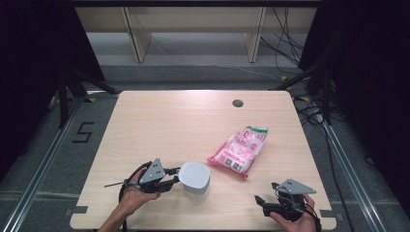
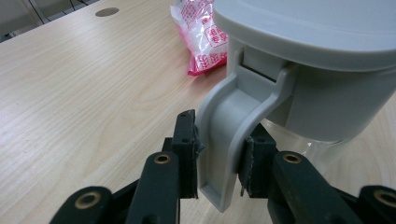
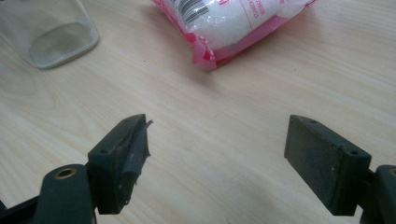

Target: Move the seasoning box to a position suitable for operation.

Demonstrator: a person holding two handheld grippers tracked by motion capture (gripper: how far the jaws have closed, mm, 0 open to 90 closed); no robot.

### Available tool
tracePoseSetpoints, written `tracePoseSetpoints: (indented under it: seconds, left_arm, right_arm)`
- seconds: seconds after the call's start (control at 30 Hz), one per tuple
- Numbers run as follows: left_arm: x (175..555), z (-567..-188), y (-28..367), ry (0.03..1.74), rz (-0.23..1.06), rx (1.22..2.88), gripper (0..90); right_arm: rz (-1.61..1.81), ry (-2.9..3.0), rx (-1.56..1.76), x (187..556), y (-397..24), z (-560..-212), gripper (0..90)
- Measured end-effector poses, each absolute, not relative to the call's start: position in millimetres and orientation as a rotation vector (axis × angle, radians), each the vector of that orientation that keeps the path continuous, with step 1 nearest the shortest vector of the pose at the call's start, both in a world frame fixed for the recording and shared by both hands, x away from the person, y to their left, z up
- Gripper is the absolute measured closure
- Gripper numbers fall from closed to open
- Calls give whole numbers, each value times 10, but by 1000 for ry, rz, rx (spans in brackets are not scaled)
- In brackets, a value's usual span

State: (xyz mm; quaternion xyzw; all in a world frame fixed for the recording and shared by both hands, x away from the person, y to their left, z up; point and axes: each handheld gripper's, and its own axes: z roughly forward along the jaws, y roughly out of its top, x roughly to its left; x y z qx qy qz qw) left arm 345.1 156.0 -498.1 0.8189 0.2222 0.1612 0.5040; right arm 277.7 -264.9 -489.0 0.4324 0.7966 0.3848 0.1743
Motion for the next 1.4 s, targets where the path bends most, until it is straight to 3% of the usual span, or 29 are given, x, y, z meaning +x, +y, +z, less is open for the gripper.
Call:
tracePoseSetpoints:
  seconds: [0.87,1.2,1.3,1.4]
  left_arm:
    - [3382,-4855,1881,295,240,1975,587]
    - [3372,-4836,1882,287,238,1963,603]
    - [3319,-4811,1812,277,236,1952,671]
    - [3311,-4825,1738,274,270,1967,679]
  right_arm:
    - [1073,2284,1226,2789,-2638,-4912,226]
    - [1082,2291,1234,2786,-2638,-4903,225]
    - [1093,2293,1233,2791,-2644,-4901,226]
    - [1097,2283,1233,2790,-2636,-4908,226]
